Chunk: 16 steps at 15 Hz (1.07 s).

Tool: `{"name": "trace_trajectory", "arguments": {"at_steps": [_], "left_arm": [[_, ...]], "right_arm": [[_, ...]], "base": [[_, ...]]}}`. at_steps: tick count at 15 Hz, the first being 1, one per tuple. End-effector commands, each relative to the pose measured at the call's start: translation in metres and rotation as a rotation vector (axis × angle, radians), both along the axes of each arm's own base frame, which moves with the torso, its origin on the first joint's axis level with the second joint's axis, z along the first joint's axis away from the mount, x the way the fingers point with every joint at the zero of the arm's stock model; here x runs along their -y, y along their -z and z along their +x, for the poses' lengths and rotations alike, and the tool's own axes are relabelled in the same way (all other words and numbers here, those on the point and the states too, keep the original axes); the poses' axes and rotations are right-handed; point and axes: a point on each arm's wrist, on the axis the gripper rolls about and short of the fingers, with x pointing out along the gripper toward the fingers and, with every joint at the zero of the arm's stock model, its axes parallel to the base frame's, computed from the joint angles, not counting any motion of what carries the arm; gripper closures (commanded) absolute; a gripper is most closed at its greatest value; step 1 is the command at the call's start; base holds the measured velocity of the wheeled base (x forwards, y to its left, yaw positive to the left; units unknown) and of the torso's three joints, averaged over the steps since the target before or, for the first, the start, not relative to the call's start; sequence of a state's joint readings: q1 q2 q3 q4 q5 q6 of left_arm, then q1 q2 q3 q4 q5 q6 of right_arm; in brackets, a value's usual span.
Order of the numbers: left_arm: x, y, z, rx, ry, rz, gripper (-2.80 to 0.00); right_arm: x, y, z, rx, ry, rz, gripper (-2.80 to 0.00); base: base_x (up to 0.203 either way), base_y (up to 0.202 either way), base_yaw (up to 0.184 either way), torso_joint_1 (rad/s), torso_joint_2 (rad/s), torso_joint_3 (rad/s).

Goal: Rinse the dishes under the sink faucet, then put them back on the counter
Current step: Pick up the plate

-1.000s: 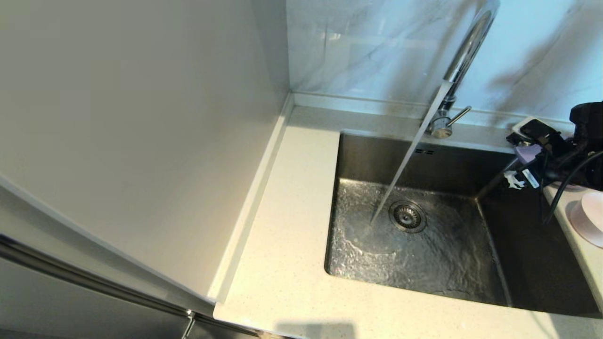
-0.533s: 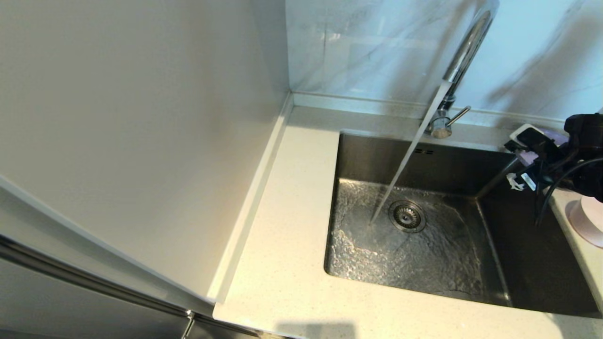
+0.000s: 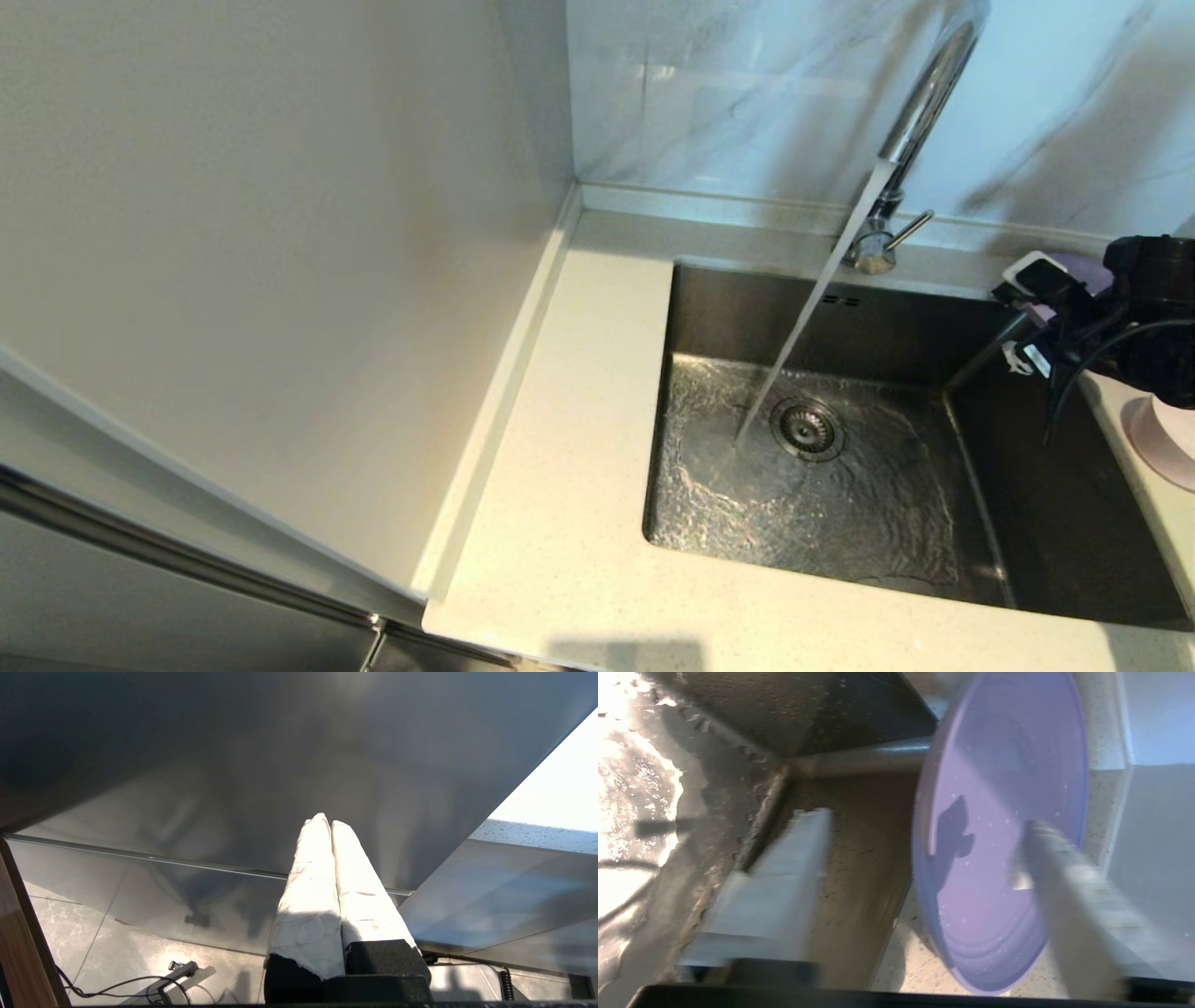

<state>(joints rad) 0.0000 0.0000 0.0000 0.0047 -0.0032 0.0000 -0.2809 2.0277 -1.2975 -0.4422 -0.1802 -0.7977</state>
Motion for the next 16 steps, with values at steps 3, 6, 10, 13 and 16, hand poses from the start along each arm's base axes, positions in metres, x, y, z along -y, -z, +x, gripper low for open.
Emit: {"name": "trace_trajectory", "arguments": {"at_steps": [3, 6, 10, 13, 16], "left_arm": [[0.0, 0.0, 0.0, 0.0, 0.0, 0.0, 0.0], [0.0, 0.0, 0.0, 0.0, 0.001, 0.0, 0.0], [0.0, 0.0, 0.0, 0.0, 0.0, 0.0, 0.0], [0.0, 0.0, 0.0, 0.0, 0.0, 0.0, 0.0], [0.0, 0.0, 0.0, 0.0, 0.0, 0.0, 0.0]], "right_arm": [[0.001, -0.004, 0.005, 0.023, -0.002, -0.011, 0.0], [0.002, -0.007, 0.006, 0.049, -0.002, -0.017, 0.0], [0.002, -0.012, 0.006, 0.078, -0.002, -0.027, 0.0], [0.001, -0.02, 0.004, 0.115, -0.005, -0.03, 0.0], [-0.003, -0.04, -0.007, 0.165, -0.042, -0.031, 0.0]], "base": [[0.0, 0.0, 0.0, 0.0, 0.0, 0.0], [0.0, 0.0, 0.0, 0.0, 0.0, 0.0], [0.0, 0.0, 0.0, 0.0, 0.0, 0.0], [0.0, 0.0, 0.0, 0.0, 0.0, 0.0], [0.0, 0.0, 0.0, 0.0, 0.0, 0.0]]}}
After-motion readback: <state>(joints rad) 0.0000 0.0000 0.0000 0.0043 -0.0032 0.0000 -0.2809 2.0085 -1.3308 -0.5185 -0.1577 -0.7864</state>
